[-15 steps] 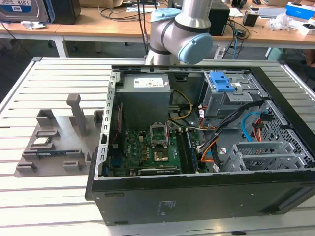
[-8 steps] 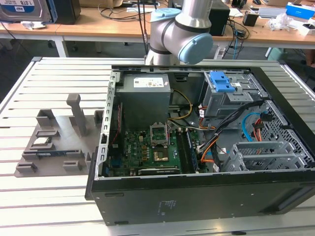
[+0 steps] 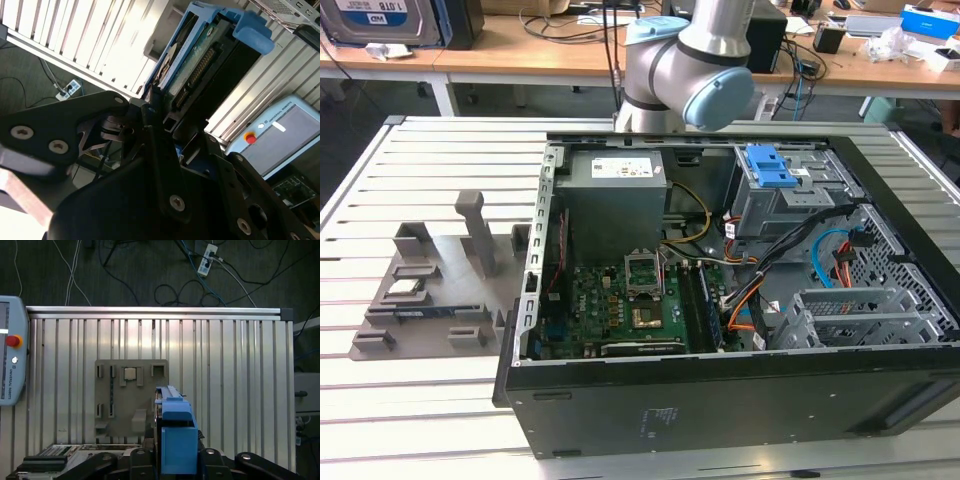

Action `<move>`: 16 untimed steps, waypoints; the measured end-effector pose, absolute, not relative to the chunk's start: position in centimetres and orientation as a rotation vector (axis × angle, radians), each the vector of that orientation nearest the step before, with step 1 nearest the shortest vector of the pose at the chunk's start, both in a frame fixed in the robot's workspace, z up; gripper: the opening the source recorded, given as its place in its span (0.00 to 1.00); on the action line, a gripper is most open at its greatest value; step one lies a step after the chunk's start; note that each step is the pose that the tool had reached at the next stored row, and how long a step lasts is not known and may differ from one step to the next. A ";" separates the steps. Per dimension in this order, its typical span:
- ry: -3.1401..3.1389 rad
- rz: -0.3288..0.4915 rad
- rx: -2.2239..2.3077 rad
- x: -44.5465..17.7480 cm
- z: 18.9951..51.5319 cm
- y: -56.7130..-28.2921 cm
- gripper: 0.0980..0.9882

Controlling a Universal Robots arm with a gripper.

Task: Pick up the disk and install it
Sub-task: 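Pick up the disk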

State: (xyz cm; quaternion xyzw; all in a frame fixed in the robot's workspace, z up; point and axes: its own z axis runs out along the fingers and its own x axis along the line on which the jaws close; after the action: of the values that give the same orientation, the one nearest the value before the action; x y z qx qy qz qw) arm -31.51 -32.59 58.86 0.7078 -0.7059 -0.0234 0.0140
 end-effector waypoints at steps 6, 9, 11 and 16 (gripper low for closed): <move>-2.198 -0.073 2.204 -29.8 58.9 -32.6 0.30; -2.198 -0.073 2.204 -28.6 58.9 -32.6 0.30; -2.198 -0.073 2.204 -28.0 58.9 -32.6 0.30; -2.198 -0.073 2.204 -26.1 58.9 -32.6 0.30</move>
State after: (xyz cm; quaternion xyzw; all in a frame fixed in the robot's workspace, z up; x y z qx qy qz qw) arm -26.12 -32.59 58.86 0.7078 -0.7059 -0.0234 0.0140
